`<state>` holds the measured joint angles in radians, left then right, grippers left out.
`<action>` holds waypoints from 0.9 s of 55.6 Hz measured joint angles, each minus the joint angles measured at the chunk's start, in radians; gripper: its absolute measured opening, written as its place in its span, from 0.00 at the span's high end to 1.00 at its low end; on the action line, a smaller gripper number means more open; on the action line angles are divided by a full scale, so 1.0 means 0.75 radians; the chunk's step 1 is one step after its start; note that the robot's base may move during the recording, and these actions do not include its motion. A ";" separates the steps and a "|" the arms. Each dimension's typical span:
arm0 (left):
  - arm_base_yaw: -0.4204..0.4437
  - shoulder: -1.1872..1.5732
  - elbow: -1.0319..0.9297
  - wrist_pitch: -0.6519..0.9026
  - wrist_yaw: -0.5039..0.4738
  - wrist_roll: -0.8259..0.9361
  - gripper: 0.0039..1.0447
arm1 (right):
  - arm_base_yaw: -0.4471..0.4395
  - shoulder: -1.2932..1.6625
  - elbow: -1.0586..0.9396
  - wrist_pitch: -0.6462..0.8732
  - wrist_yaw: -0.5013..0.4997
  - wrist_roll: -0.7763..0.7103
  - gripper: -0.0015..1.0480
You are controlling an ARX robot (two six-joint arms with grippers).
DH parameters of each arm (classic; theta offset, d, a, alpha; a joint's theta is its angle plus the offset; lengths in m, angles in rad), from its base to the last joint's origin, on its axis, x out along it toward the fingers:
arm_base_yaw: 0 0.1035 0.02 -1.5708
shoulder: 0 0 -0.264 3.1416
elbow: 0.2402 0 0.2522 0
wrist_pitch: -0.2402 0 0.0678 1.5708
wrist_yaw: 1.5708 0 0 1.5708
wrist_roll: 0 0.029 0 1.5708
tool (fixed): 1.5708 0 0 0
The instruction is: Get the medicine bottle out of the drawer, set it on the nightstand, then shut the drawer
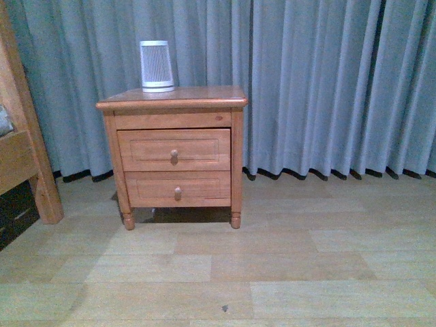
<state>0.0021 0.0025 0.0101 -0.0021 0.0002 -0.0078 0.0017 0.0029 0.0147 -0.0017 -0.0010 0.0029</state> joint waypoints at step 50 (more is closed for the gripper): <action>0.000 0.000 0.000 0.000 0.001 0.000 0.06 | 0.000 0.000 0.000 0.000 0.001 0.001 0.07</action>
<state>0.0021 0.0025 0.0101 -0.0021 0.0006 -0.0078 0.0017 0.0029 0.0147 -0.0017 -0.0006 0.0032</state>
